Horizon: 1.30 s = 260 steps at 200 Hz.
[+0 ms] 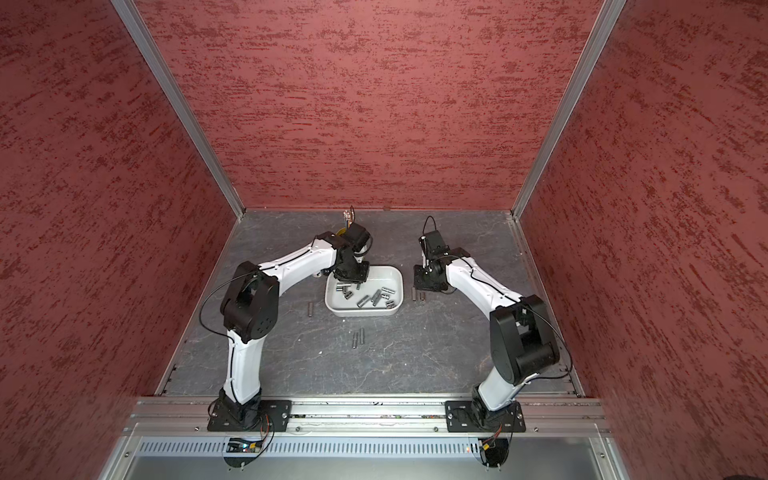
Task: Take out the socket from the storage box
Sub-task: Pick up the socket head from the storage box, then place the socket head at the center of the board.
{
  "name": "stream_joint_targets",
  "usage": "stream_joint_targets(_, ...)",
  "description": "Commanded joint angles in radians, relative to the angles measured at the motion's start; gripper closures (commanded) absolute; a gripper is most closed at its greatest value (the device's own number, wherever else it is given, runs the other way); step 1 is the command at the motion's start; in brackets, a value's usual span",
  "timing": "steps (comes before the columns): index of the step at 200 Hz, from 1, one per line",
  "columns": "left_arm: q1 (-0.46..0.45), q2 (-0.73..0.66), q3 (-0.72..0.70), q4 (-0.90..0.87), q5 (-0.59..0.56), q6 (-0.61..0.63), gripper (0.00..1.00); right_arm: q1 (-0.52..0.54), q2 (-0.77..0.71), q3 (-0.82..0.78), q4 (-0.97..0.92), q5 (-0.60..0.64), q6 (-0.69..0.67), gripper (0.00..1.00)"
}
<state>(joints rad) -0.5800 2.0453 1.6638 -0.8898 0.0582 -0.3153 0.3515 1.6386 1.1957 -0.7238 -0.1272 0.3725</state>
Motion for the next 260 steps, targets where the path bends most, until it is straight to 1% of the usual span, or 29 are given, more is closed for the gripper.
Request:
stream_joint_targets(1, -0.007, -0.062, -0.028, -0.003, 0.023, -0.027, 0.99, 0.000, 0.009, -0.008, 0.017, 0.003, -0.014, 0.66)
stream_joint_targets(34, -0.020, -0.152, -0.088, -0.022, 0.030, -0.068, 0.99, -0.001, 0.011, -0.008, 0.018, 0.002, -0.015, 0.66)
stream_joint_targets(52, -0.026, -0.218, -0.144, -0.019, 0.055, -0.097, 0.99, 0.000, 0.018, -0.004, 0.015, -0.002, -0.015, 0.66)
stream_joint_targets(80, -0.029, -0.340, -0.267, -0.001, 0.112, -0.133, 0.99, -0.001, 0.010, -0.002, 0.014, 0.000, -0.017, 0.65)
stream_joint_targets(120, -0.030, -0.549, -0.491, 0.037, 0.173, -0.182, 1.00, 0.000, 0.005, -0.004, 0.017, -0.002, -0.016, 0.65)
stream_joint_targets(143, -0.052, -0.656, -0.616, 0.053, 0.152, -0.236, 1.00, 0.000, 0.003, -0.005, 0.018, -0.003, -0.018, 0.66)
stream_joint_targets(166, -0.132, -0.727, -0.702, 0.056, 0.086, -0.307, 0.99, -0.001, 0.000, -0.005, 0.018, 0.003, -0.021, 0.66)
stream_joint_targets(178, -0.170, -0.735, -0.748, 0.090, 0.070, -0.340, 1.00, 0.000, 0.000, -0.007, 0.019, 0.003, -0.021, 0.65)
stream_joint_targets(207, -0.209, -0.686, -0.836, 0.223, 0.069, -0.397, 1.00, -0.001, 0.003, -0.005, 0.018, 0.003, -0.021, 0.65)
stream_joint_targets(250, -0.213, -0.553, -0.844, 0.325, 0.070, -0.392, 1.00, 0.000, -0.006, -0.010, 0.015, 0.001, -0.020, 0.66)
stream_joint_targets(260, -0.210, -0.529, -0.839, 0.328, 0.050, -0.393, 1.00, -0.001, -0.008, -0.011, 0.015, 0.004, -0.023, 0.66)
